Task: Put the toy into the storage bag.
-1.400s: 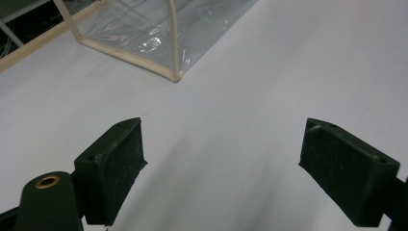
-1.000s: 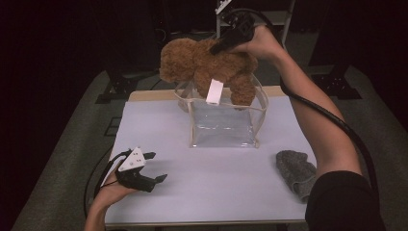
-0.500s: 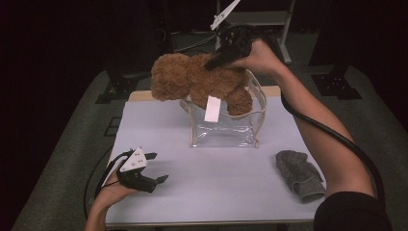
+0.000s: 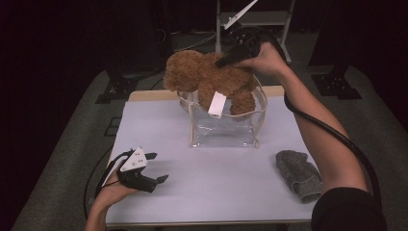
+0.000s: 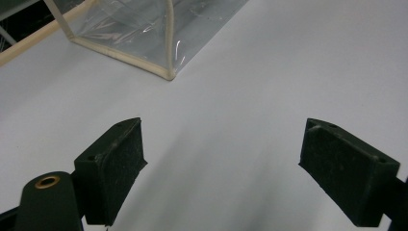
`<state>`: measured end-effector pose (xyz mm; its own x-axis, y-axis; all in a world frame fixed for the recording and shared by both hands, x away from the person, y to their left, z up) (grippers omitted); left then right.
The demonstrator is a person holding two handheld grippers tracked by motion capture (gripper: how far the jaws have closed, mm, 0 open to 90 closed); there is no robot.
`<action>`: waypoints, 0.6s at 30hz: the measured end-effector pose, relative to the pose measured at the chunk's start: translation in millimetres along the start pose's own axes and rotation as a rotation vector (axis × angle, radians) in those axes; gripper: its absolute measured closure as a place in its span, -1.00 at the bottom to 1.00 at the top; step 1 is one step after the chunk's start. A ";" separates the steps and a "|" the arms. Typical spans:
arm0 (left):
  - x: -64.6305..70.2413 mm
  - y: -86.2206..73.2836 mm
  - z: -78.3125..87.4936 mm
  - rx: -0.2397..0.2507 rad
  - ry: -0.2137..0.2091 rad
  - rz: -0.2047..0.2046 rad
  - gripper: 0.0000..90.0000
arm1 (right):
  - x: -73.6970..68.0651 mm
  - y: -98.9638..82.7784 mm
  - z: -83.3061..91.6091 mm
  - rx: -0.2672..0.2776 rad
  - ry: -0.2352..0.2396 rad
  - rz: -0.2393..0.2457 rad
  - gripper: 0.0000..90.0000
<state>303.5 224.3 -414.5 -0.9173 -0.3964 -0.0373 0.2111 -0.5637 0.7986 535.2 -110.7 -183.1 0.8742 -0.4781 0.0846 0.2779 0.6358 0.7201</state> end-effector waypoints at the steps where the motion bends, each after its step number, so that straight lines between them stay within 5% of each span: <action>1: -0.1 0.0 0.0 0.001 0.001 0.000 -0.68 | 3.3 -2.0 0.1 -0.002 -0.008 -0.012 0.64; 8: 0.6 -0.1 0.5 0.001 -0.001 0.000 -0.68 | 16.7 -13.4 6.0 -0.017 -0.060 -0.035 0.64; 18: 2.4 1.0 -2.4 -0.005 -0.011 -0.005 -0.68 | 14.1 -30.9 7.9 -0.044 -0.071 -0.033 0.64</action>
<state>302.3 221.1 -415.3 -0.9222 -0.3852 -0.0343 0.2082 -0.5692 0.7954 535.8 -141.8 -198.8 0.8342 -0.5402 0.1109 0.3248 0.6439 0.6928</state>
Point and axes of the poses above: each handheld gripper's, and its own axes: z roughly backward along the jaws, y roughly out of its top, x roughly to its right, the point moved 2 cm from there along -z, roughly forward along the jaws, and after that the axes turned 10 degrees about -y, right-handed, at the moved point
